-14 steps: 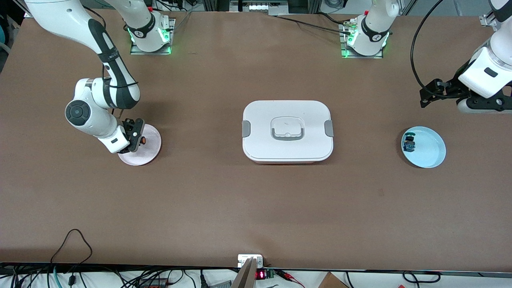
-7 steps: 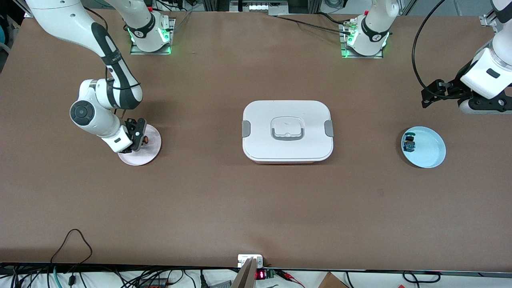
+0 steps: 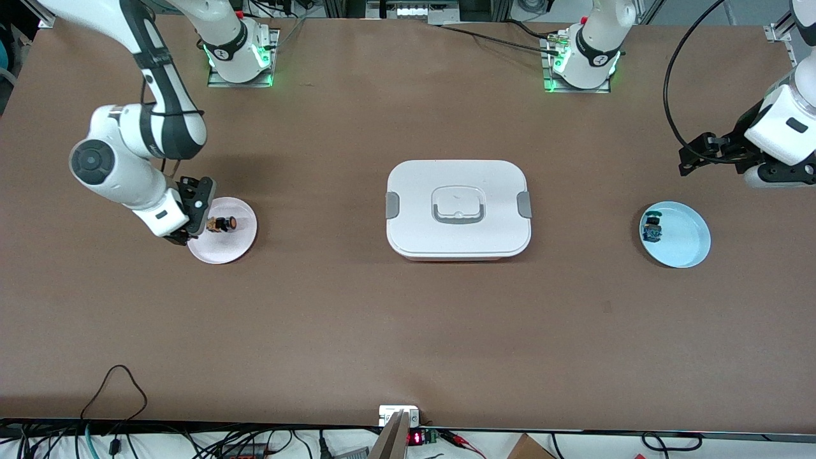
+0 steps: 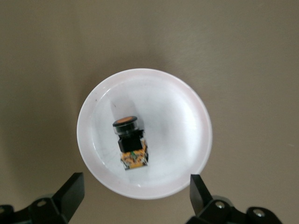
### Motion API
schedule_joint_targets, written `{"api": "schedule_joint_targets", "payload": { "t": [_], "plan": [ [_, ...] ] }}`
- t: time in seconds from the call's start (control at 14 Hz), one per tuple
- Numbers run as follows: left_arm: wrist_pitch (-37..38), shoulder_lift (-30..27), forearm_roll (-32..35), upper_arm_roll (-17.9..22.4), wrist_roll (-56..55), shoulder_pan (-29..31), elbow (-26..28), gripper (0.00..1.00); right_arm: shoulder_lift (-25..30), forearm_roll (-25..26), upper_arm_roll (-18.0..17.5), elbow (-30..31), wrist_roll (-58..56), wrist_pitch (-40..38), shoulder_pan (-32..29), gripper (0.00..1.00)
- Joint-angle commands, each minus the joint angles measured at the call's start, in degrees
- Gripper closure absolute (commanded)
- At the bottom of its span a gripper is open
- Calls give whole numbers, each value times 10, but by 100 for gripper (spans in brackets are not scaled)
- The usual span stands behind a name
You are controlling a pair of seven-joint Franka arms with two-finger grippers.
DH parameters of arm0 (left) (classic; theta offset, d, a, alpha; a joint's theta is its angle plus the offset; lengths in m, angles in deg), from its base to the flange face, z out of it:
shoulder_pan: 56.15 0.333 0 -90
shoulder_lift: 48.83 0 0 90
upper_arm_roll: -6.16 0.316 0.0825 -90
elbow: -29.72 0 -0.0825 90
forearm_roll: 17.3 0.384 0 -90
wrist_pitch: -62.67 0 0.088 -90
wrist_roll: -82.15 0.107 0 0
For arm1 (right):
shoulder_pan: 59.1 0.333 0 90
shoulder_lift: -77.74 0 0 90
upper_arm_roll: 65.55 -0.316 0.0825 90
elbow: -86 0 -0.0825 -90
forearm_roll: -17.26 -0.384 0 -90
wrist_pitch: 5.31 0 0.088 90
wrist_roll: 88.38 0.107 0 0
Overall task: Transfer orange switch to right arm and place
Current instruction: 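Open the right gripper to release the orange switch on the plate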
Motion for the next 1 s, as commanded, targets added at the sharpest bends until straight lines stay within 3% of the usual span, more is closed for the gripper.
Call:
{"api": "schedule_joint_targets", "payload": {
  "t": [0.0,0.14,0.36,0.64,0.93],
  "plan": [
    [9,6,-5,-9,-1,11,-16,0,5,-3,0,-85,2,-82,-2,0],
    [10,6,-7,-8,-1,12,-16,0,3,-3,0,-147,9,-118,-3,0],
    [12,6,-7,-8,-1,12,-15,0,5,-8,1,-192,65,-158,-5,0],
    [11,6,-7,-7,-1,12,-15,0,5,-86,23,-237,223,-233,-6,0],
    [9,8,-4,-7,-1,12,-17,0,5,-89,26,-254,408,-272,-5,0]
  ]
}}
